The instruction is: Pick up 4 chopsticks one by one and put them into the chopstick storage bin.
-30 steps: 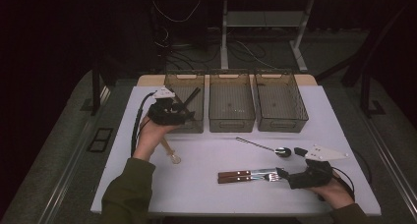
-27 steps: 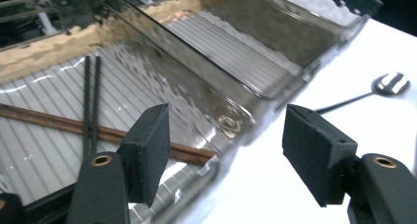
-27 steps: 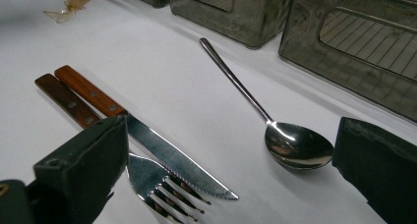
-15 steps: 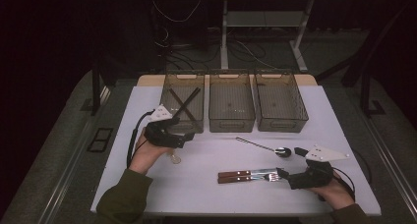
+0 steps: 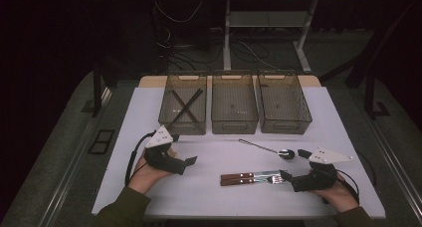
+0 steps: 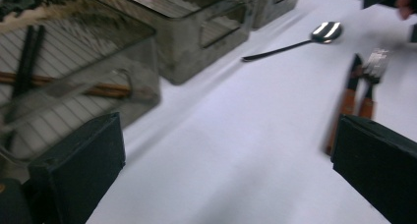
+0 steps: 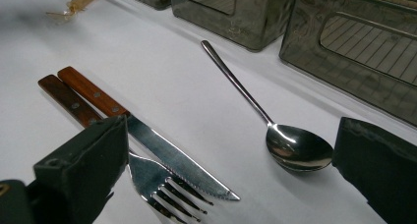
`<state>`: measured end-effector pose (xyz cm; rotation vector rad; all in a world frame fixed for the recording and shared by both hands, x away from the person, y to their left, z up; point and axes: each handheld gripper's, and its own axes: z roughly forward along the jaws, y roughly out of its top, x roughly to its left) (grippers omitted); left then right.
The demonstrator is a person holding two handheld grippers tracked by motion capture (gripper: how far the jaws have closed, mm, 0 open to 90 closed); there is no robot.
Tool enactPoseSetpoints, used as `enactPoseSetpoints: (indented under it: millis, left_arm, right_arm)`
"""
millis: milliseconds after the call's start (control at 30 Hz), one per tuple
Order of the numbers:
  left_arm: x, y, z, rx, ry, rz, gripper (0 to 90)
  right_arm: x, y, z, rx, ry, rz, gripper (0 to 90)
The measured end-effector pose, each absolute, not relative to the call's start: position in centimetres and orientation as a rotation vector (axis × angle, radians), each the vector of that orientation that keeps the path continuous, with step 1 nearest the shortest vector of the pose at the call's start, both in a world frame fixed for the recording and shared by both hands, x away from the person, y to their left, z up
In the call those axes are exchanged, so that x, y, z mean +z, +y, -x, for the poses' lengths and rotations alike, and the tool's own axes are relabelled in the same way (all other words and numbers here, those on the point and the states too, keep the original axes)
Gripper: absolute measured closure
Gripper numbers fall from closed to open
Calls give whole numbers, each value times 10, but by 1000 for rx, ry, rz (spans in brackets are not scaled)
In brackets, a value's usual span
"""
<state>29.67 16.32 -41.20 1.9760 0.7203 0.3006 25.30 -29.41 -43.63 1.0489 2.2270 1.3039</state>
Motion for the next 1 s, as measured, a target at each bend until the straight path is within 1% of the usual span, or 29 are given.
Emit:
enactPoseSetpoints:
  millis: [167, 400, 1000]
  left_arm:
    - [-422, 167, -282, 283, 693, -1978, 0]
    - [-432, 169, -274, 243, 676, -1985, 0]
    - [-436, 167, -274, 217, 689, -2015, 0]
  right_arm:
    - [-436, -294, -254, 1304, 2227, -1048, 10]
    - [-434, -296, -253, 1300, 2225, -1062, 10]
    - [-413, -299, -267, 1242, 2247, -1082, 10]
